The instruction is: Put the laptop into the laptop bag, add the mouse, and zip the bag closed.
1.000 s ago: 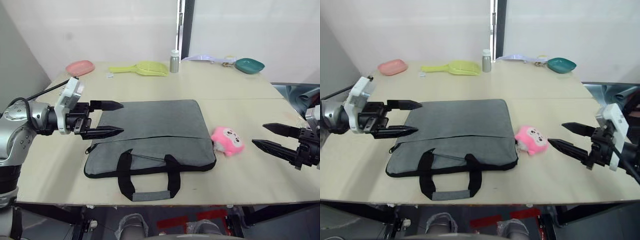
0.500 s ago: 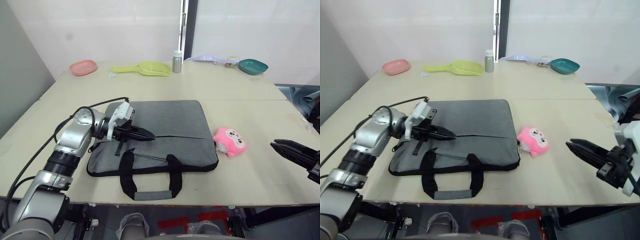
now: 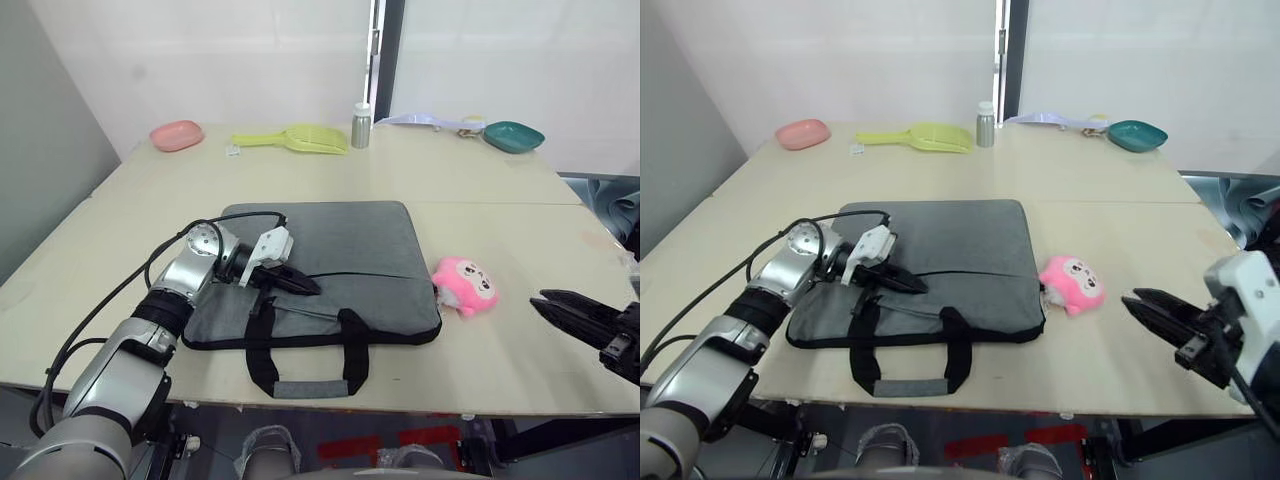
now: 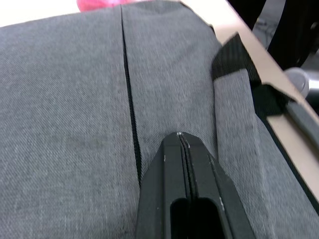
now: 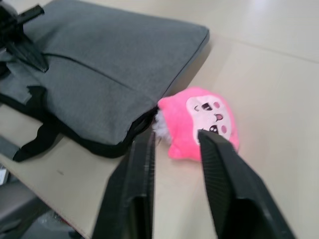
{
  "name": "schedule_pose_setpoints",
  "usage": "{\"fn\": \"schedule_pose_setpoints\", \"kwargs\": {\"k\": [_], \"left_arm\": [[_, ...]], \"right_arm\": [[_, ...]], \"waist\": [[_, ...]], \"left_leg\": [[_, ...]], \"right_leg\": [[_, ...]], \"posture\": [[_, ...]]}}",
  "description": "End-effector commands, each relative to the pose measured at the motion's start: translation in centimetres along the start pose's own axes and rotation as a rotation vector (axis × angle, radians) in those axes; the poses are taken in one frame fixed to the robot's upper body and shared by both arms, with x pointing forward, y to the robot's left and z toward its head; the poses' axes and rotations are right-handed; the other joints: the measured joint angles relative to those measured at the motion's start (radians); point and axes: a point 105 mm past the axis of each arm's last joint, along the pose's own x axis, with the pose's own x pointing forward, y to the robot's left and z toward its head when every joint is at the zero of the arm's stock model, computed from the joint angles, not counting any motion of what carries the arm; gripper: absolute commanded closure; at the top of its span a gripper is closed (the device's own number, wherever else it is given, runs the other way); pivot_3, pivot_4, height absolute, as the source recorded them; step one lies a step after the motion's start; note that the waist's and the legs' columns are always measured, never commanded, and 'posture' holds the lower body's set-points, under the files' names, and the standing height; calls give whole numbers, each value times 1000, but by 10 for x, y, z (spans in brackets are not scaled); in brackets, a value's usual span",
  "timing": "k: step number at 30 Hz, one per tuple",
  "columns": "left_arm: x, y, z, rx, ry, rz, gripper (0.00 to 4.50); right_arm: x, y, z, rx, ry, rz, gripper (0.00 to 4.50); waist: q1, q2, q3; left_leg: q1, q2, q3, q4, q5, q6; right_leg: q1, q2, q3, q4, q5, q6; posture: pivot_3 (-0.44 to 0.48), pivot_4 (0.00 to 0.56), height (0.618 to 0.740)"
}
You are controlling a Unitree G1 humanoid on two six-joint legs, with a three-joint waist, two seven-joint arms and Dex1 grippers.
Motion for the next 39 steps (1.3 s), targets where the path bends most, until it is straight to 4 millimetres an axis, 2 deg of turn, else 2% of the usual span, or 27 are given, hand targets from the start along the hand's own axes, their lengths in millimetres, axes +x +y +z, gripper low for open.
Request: {"fn": "schedule_pose_setpoints", "kwargs": {"k": [1,3,6,10,12,15,21,24,29,30,37,38,39], "left_arm": [[1,-11,-18,-13,87,-78,4500],[0,-12,-19,-11,89,-79,4500],[0,-13,-20,-6,98,-84,4500],[-1,-15,-23,5,129,-100,4500],[0,-15,-24,10,140,-104,4500],[0,-15,-25,23,152,-109,4500],[-2,-14,-28,32,182,-113,4500],[-2,-14,-29,35,190,-114,4500],[0,-15,-29,51,206,-128,4500],[1,-15,-29,53,211,-131,4500],[0,-17,-33,96,281,-156,4500],[0,-18,-34,104,292,-160,4500],[-1,-19,-35,111,301,-166,4500]], "right_arm": [[11,4,1,-35,40,58,1827],[18,4,2,-50,62,94,1012],[36,-6,4,-64,98,122,19],[68,-28,-11,-58,196,99,19],[79,-37,-19,-85,247,82,19],[93,-50,-20,-89,277,70,19],[107,-57,-16,-100,283,102,19],[114,-56,-20,-108,304,124,19],[123,-55,-23,-106,310,137,1440],[124,-56,-24,-103,312,139,1883],[124,-43,-29,-118,319,205,4258],[125,-43,-28,-124,316,204,4465],[126,-42,-26,-136,314,203,4465]], "waist": [[1,1,-1],[1,1,-1],[-2,1,-2],[-8,1,-3],[-8,1,-4],[-9,2,-4],[-13,2,-4],[-16,2,-5],[-16,3,-5],[-16,3,-5],[-17,3,-5],[-18,3,-5],[-18,3,-5]], "left_leg": [[0,0,0,0,0,0],[0,0,0,1,0,0],[0,-1,0,2,0,0],[1,-1,-1,3,1,0],[0,-2,-1,3,2,-2],[-1,-2,-2,3,3,-3],[-1,-3,-1,3,3,-2],[0,-3,-1,4,2,1],[0,-3,-1,5,2,2],[0,-3,-1,5,1,2],[0,-3,-1,5,1,3],[1,-3,-1,5,1,3],[1,-3,-1,5,1,3]], "right_leg": [[0,0,0,0,0,0],[1,0,0,0,0,1],[2,-1,0,0,1,1],[3,-1,0,1,1,1],[3,-1,-1,1,1,1],[3,-2,-1,1,1,1],[3,-2,0,1,1,1],[3,-2,0,2,1,0],[3,-2,0,4,1,0],[3,-2,0,4,1,0],[3,-2,0,4,1,0],[3,-2,0,4,1,0],[3,-2,0,4,1,0]], "posture": [[0,150,740],[0,150,740],[0,150,740],[0,150,740],[0,150,740],[0,150,740],[0,150,740],[0,150,740],[0,150,740],[0,150,740],[0,150,740],[0,150,740],[0,150,740]]}}
